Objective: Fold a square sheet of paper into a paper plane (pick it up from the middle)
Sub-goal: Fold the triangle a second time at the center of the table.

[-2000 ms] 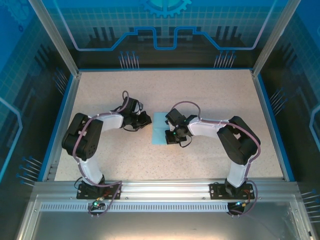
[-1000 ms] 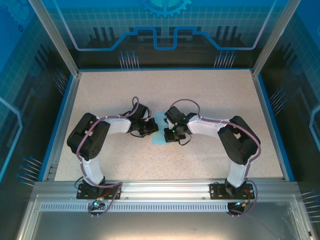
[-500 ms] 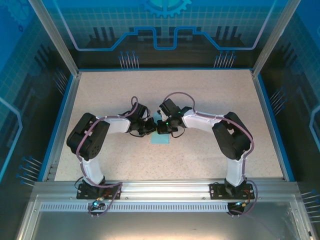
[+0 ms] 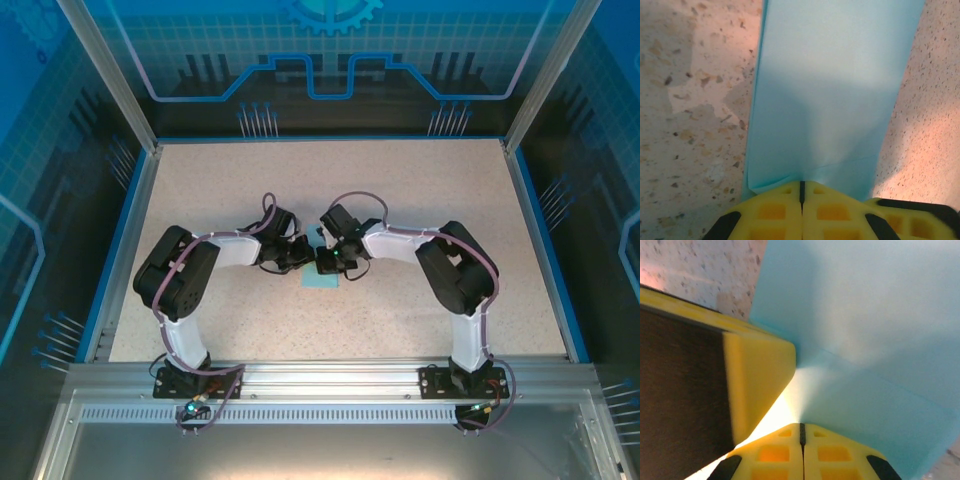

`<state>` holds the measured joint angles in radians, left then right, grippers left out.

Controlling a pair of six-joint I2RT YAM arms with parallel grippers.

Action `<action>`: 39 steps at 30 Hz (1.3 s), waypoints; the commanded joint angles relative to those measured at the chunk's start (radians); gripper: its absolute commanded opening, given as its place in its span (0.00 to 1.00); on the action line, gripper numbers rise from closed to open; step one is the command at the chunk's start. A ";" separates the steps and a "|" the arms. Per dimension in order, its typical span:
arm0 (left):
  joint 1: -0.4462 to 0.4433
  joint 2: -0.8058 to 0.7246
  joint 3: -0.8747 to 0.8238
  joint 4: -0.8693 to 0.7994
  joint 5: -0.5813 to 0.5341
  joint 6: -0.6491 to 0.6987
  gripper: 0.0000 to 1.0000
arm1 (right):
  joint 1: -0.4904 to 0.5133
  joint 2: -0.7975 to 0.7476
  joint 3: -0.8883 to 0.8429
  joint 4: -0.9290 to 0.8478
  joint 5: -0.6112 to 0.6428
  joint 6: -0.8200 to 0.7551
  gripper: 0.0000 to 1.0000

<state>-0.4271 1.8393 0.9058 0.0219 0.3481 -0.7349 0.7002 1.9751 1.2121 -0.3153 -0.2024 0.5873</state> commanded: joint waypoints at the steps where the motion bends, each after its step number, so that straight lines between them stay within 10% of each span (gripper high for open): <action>1: -0.004 0.029 -0.030 -0.041 -0.037 -0.017 0.07 | 0.010 0.040 -0.047 -0.014 -0.046 0.005 0.06; 39: -0.002 -0.052 0.044 -0.087 -0.012 -0.027 0.18 | -0.043 -0.344 -0.231 -0.085 -0.006 -0.038 0.10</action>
<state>-0.4347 1.8347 0.9176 -0.0040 0.3462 -0.7391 0.6769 1.6695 0.9337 -0.3965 -0.2523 0.5373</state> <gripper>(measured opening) 0.157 0.098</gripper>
